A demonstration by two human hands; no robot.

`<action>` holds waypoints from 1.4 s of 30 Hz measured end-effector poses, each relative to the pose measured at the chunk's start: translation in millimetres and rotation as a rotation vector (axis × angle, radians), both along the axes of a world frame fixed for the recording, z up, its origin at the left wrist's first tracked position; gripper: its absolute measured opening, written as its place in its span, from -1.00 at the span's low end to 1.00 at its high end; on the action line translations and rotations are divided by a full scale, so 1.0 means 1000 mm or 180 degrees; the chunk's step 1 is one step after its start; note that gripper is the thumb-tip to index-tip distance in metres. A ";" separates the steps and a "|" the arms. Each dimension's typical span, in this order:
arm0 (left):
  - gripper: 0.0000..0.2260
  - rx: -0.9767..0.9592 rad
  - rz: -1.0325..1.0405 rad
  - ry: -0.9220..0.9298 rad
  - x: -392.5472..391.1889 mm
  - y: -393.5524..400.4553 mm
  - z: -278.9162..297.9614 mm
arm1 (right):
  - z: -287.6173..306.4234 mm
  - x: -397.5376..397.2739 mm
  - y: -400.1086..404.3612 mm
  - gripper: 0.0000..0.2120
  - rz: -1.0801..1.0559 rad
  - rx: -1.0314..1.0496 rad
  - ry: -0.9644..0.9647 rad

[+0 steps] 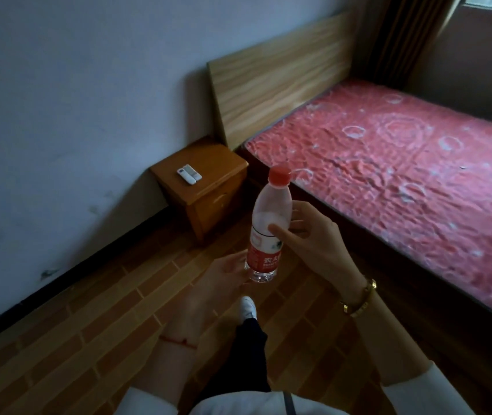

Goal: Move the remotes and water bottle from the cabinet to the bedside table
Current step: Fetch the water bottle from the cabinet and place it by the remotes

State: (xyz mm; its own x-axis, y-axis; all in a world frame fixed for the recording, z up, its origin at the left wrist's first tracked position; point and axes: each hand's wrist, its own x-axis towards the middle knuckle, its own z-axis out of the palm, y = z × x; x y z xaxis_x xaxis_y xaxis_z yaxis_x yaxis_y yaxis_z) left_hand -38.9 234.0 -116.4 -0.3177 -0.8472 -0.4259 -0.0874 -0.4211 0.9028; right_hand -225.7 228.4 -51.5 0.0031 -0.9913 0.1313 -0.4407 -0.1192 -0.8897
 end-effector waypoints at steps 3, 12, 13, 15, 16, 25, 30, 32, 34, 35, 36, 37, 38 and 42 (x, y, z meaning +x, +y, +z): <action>-0.72 0.0091 0.0166 -0.0009 0.003 -0.062 -0.003 | -0.002 0.003 -0.069 -0.52 0.0109 0.0003 -0.0023; -0.44 0.0303 0.0369 -0.0217 0.024 -0.269 -0.012 | 0.006 0.021 -0.275 -0.52 0.0348 -0.0037 -0.0003; -0.44 0.0318 0.0413 -0.0232 0.026 -0.288 -0.014 | 0.005 0.024 -0.294 -0.52 0.0354 -0.0040 0.0007; -0.47 0.0380 0.0523 -0.0251 0.029 -0.323 -0.016 | 0.001 0.029 -0.332 -0.51 0.0373 -0.0021 0.0031; -0.49 0.0421 0.0592 -0.0250 0.030 -0.339 -0.019 | -0.001 0.032 -0.350 -0.50 0.0392 -0.0012 0.0075; -0.51 0.0610 0.1090 -0.0372 0.037 -0.491 -0.054 | -0.041 0.062 -0.523 -0.42 0.0571 0.0077 0.0297; -0.56 0.0528 0.1403 -0.0864 0.033 -0.575 -0.067 | -0.053 0.077 -0.624 -0.40 0.0687 0.0100 0.0473; -0.56 0.0427 0.1527 -0.1063 0.033 -0.605 -0.070 | -0.058 0.085 -0.662 -0.41 0.0739 0.0108 0.0483; -0.53 0.0404 0.1593 -0.0995 0.033 -0.633 -0.072 | -0.067 0.095 -0.697 -0.41 0.0827 0.0104 0.0477; -0.54 0.0381 0.1644 -0.1005 0.034 -0.646 -0.075 | -0.073 0.100 -0.713 -0.40 0.0867 0.0114 0.0473; -0.55 0.0365 0.1694 -0.1039 0.036 -0.659 -0.078 | -0.080 0.106 -0.728 -0.40 0.0904 0.0129 0.0460; -0.56 0.0348 0.1738 -0.1054 0.039 -0.671 -0.084 | -0.090 0.112 -0.743 -0.39 0.0931 0.0159 0.0448; -0.57 0.0343 0.1776 -0.1053 0.042 -0.682 -0.090 | -0.100 0.117 -0.757 -0.39 0.0948 0.0193 0.0438; -0.61 0.0367 0.1842 -0.1011 0.059 -0.721 -0.122 | -0.146 0.140 -0.805 -0.37 0.1015 0.0338 0.0523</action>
State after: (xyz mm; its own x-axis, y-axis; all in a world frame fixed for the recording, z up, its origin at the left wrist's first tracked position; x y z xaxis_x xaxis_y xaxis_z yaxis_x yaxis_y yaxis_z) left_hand 20.3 -487.1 -238.6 0.3299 -0.7867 -0.5218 -0.0725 -0.5723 0.8169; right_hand -85.2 -576.9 -197.7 0.3263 -0.9453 -0.0003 -0.5342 -0.1842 -0.8250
